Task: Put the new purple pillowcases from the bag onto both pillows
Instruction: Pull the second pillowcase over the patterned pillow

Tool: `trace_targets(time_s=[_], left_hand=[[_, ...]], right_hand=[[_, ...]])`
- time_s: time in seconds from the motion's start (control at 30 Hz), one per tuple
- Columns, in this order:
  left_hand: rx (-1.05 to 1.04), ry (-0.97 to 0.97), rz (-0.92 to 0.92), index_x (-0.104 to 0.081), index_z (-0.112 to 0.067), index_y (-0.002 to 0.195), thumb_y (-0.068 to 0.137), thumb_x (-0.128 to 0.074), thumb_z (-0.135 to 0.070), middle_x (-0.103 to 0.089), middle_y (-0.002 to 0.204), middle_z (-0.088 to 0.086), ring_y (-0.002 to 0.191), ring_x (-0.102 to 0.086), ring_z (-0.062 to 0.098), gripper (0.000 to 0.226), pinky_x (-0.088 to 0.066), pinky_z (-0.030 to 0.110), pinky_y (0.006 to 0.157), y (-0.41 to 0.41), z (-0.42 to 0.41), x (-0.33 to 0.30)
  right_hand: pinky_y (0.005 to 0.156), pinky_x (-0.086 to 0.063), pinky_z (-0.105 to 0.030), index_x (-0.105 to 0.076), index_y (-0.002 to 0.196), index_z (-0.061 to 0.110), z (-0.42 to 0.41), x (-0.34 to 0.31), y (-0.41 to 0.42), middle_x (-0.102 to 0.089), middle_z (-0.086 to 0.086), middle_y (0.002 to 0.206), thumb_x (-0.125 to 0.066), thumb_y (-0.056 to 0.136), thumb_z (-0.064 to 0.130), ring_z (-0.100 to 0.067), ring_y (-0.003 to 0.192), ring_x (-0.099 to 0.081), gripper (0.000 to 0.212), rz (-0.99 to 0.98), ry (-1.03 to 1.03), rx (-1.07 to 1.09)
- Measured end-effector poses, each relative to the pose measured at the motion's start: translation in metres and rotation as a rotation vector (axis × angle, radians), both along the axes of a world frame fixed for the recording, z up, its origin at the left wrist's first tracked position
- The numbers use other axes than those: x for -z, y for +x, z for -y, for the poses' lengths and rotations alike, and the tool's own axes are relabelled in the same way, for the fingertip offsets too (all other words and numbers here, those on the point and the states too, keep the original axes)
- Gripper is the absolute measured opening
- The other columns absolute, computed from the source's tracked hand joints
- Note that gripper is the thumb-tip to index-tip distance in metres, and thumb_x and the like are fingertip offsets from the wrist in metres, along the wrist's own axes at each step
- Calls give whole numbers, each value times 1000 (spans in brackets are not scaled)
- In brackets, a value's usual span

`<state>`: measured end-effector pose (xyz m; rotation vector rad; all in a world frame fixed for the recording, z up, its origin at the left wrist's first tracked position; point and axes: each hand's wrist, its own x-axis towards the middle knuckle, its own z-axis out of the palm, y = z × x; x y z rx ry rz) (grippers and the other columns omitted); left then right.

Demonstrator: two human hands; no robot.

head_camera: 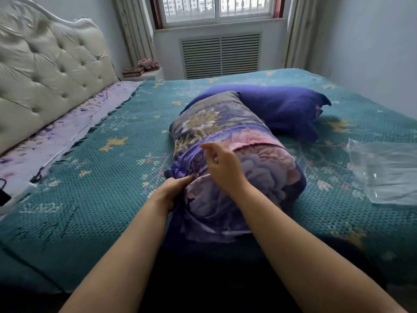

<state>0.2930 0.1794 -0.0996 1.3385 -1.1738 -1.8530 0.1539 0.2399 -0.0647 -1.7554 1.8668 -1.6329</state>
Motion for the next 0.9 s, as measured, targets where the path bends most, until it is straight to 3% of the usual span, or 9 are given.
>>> trace_targets(time_s=[0.07,0.17,0.23,0.3,0.37,0.5,0.63,0.73,0.9], left_hand=[[-24,-107,52,-64,2,107,77,-76,-21,-72,80,12,62,-68,19,40,-53,24,51,-1,6,4],[-86,-163,108,-56,-2,108,81,-71,-14,-67,84,13,67,-64,20,34,-52,22,50,-3,11,5],[-133,-200,163,-53,0,113,83,-64,-9,-66,90,17,71,-63,24,33,-55,25,56,-2,16,11],[-156,-214,175,-55,4,115,81,-62,-4,-66,98,24,75,-64,27,36,-55,36,66,-2,16,16],[-186,-204,147,-58,5,112,74,-63,0,-64,94,24,67,-61,26,39,-53,34,61,2,18,17],[-204,-192,93,-58,10,112,80,-56,14,-64,78,14,60,-58,22,33,-50,22,48,12,20,20],[-238,-119,-79,-56,-4,97,94,-39,5,-62,72,7,53,-61,13,19,-52,19,51,18,24,20],[-230,-77,-109,-53,-5,101,98,-36,-4,-65,59,4,49,-61,14,17,-52,19,54,19,24,16],[-257,-181,-50,-55,-10,86,94,-45,4,-65,57,0,41,-59,6,19,-50,17,43,31,38,8]], right_hand=[[88,-45,-31,-69,105,14,-20,15,-32,-67,-5,105,-56,87,19,-19,96,-58,23,-112,-157,336],[97,-40,-39,-58,121,5,-39,34,-103,-58,-18,122,-45,85,42,-35,114,-53,53,137,53,705],[102,-38,-38,-45,135,3,-52,44,-136,-51,-13,133,-36,90,63,-32,124,-48,75,621,366,505],[95,-49,-39,-48,136,13,-71,57,-156,-56,-6,130,-20,84,76,-29,118,-55,87,1184,447,-34],[94,-51,-42,-56,132,23,-87,70,-159,-57,-4,133,-26,71,84,-27,118,-57,91,1332,483,-318],[92,-43,-29,-53,124,37,-94,45,-151,-61,16,124,-54,37,95,-3,112,-55,105,759,648,-281],[94,-43,-13,-40,133,30,-87,-1,-133,-57,17,126,-76,60,61,8,112,-53,86,481,507,-413],[93,-48,-18,-40,135,24,-80,-10,-122,-60,9,124,-76,77,13,0,110,-57,69,409,417,-379],[100,-46,-34,-51,128,20,-74,-15,-141,-63,-1,121,-77,76,8,-13,112,-58,59,240,444,-245]])
